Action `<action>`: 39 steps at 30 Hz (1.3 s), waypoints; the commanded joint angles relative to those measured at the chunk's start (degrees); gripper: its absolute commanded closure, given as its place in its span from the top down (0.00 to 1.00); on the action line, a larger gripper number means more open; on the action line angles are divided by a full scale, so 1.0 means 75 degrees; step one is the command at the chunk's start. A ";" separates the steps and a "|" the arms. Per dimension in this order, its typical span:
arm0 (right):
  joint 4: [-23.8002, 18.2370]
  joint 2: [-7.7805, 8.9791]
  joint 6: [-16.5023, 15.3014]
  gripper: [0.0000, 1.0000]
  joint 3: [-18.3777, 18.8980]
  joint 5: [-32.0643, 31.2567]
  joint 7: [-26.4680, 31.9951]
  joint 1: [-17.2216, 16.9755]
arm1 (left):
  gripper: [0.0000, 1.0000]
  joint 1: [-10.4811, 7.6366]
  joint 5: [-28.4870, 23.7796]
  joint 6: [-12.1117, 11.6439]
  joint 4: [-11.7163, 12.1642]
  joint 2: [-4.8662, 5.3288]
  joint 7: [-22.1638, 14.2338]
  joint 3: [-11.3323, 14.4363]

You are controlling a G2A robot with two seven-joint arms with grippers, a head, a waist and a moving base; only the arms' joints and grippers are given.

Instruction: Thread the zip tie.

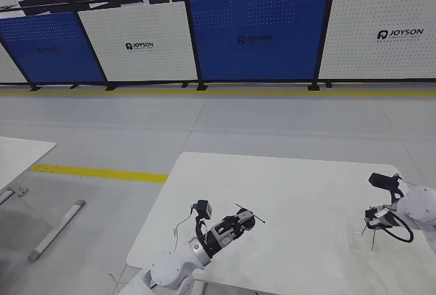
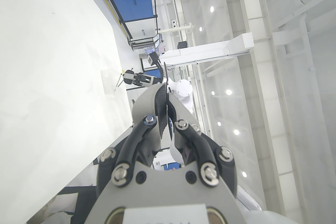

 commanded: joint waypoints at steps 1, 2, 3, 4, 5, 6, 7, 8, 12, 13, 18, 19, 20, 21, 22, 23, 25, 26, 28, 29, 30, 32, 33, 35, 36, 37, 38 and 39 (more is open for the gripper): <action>-0.0972 0.0208 -0.0009 0.00 0.0594 0.0008 0.0300 -0.0722 | 0.00 0.0000 0.0000 0.0000 0.0000 0.0000 0.0000 0.0000; -0.1335 0.0310 -0.0246 0.00 0.0741 -0.0126 0.0674 -0.0946 | 0.00 0.0000 0.0000 0.0000 0.0000 0.0000 0.0000 0.0000; -0.1416 0.0346 -0.0413 0.00 0.0807 -0.0149 0.0779 -0.1021 | 0.00 0.0000 0.0000 0.0000 0.0000 0.0000 0.0000 0.0000; -0.1416 0.0346 -0.0413 0.00 0.0807 -0.0149 0.0779 -0.1021 | 0.00 0.0000 0.0000 0.0000 0.0000 0.0000 0.0000 0.0000; -0.1416 0.0346 -0.0413 0.00 0.0807 -0.0149 0.0779 -0.1021 | 0.00 0.0000 0.0000 0.0000 0.0000 0.0000 0.0000 0.0000; -0.1416 0.0346 -0.0413 0.00 0.0807 -0.0149 0.0779 -0.1021 | 0.00 0.0000 0.0000 0.0000 0.0000 0.0000 0.0000 0.0000; -0.1416 0.0346 -0.0413 0.00 0.0807 -0.0149 0.0779 -0.1021 | 0.00 0.0000 0.0000 0.0000 0.0000 0.0000 0.0000 0.0000; -0.1416 0.0346 -0.0413 0.00 0.0807 -0.0149 0.0779 -0.1021 | 0.00 0.0000 0.0000 0.0000 0.0000 0.0000 0.0000 0.0000; -0.1416 0.0346 -0.0413 0.00 0.0807 -0.0149 0.0779 -0.1021 | 0.00 0.0000 0.0000 0.0000 0.0000 0.0000 0.0000 0.0000; -0.1416 0.0346 -0.0413 0.00 0.0807 -0.0149 0.0779 -0.1021 | 0.00 0.0000 0.0000 0.0000 0.0000 0.0000 0.0000 0.0000; -0.1680 0.0329 -0.0324 0.00 0.0911 -0.0123 0.0209 -0.1218 | 0.00 0.0000 0.0000 0.0000 0.0000 0.0000 0.0000 0.0000; -0.1798 0.0341 -0.0234 0.00 0.1034 -0.0056 0.0089 -0.1275 | 0.00 0.0000 0.0000 0.0000 0.0000 0.0000 0.0000 0.0000; -0.1899 0.0353 -0.0182 0.00 0.1134 0.0007 0.0001 -0.1346 | 0.00 0.0000 0.0000 0.0000 0.0000 0.0000 0.0000 0.0000; -0.2028 0.0368 -0.0158 0.00 0.1258 0.0112 -0.0095 -0.1421 | 0.00 0.0000 0.0000 0.0000 0.0000 0.0000 0.0000 0.0000; -0.2214 0.0389 -0.0117 0.00 0.1463 0.0281 -0.0297 -0.1550 | 0.00 0.0000 0.0000 0.0000 0.0000 0.0000 0.0000 0.0000; -0.2383 0.0404 -0.0115 0.00 0.1613 0.0447 -0.0449 -0.1677 | 0.00 0.0000 0.0000 0.0000 0.0000 0.0000 0.0000 0.0000; -0.2692 0.0434 -0.0136 0.00 0.1868 0.0683 -0.0715 -0.1948 | 0.00 0.0000 0.0000 0.0000 0.0000 0.0000 0.0000 0.0000; -0.2990 0.0437 -0.0180 0.00 0.1962 0.0840 -0.0966 -0.2163 | 0.00 0.0000 0.0000 0.0000 0.0000 0.0000 0.0000 0.0000; -0.3268 0.0428 -0.0503 0.00 0.2047 0.1223 -0.1259 -0.2479 | 0.00 0.0000 0.0000 0.0000 0.0000 0.0000 0.0000 0.0000; -0.3347 0.0410 -0.0514 0.00 0.2077 0.1373 -0.1597 -0.2653 | 0.00 0.0000 0.0000 0.0000 0.0000 0.0000 0.0000 0.0000; -0.3399 0.0389 -0.0338 0.00 0.2052 0.1386 -0.1877 -0.2762 | 0.00 0.0000 0.0000 0.0000 0.0000 0.0000 0.0000 0.0000; -0.3484 0.0331 0.0000 0.00 0.1899 0.1360 -0.2242 -0.2867 | 0.00 0.0000 0.0000 0.0000 0.0000 0.0000 0.0000 0.0000; -0.3485 0.0324 0.0000 0.00 0.1852 0.1343 -0.2202 -0.2865 | 0.00 0.0000 0.0000 0.0000 0.0000 0.0000 0.0000 0.0000; -0.3485 0.0324 0.0000 0.00 0.1852 0.1343 -0.2202 -0.2865 | 0.00 0.0000 0.0000 0.0000 0.0000 0.0000 0.0000 0.0000; -0.3485 0.0324 0.0000 0.00 0.1852 0.1343 -0.2202 -0.2865 | 0.00 0.0000 0.0000 0.0000 0.0000 0.0000 0.0000 0.0000; -0.3485 0.0324 0.0000 0.00 0.1852 0.1343 -0.2202 -0.2865 | 0.00 0.0000 0.0000 0.0000 0.0000 0.0000 0.0000 0.0000; -0.3485 0.0324 0.0000 0.00 0.1852 0.1343 -0.2202 -0.2865 | 0.00 0.0000 0.0000 0.0000 0.0000 0.0000 0.0000 0.0000; -0.3485 0.0324 0.0000 0.00 0.1852 0.1343 -0.2202 -0.2865 | 0.00 0.0000 0.0000 0.0000 0.0000 0.0000 0.0000 0.0000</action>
